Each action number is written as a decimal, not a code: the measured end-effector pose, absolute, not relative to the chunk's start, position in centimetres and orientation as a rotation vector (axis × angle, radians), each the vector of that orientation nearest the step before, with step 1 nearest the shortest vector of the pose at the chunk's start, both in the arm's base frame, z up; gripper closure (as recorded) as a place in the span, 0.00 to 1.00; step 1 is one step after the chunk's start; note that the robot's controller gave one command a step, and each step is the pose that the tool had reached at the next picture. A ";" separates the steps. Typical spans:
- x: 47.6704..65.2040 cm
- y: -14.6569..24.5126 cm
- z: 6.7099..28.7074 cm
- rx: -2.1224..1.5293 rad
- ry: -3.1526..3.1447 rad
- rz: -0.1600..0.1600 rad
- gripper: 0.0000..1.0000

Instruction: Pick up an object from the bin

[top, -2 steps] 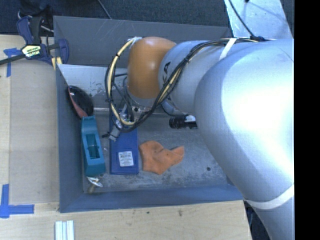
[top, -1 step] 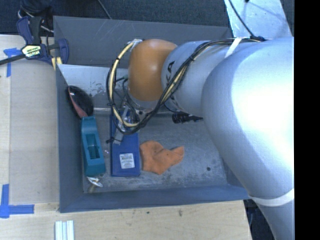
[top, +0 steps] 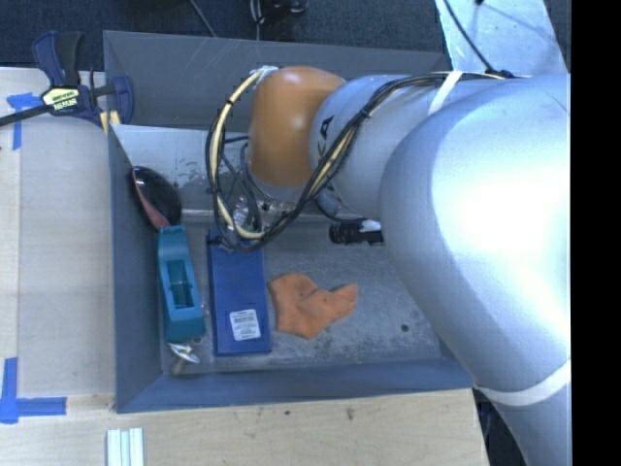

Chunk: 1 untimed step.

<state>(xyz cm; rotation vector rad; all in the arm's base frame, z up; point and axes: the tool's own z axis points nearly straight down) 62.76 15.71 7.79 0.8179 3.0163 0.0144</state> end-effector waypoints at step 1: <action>62.8 15.7 7.8 0.818 3.016 0.014 1.00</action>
Offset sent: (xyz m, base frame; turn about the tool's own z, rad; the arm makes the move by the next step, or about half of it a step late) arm 0.0001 0.0001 0.0300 -0.0001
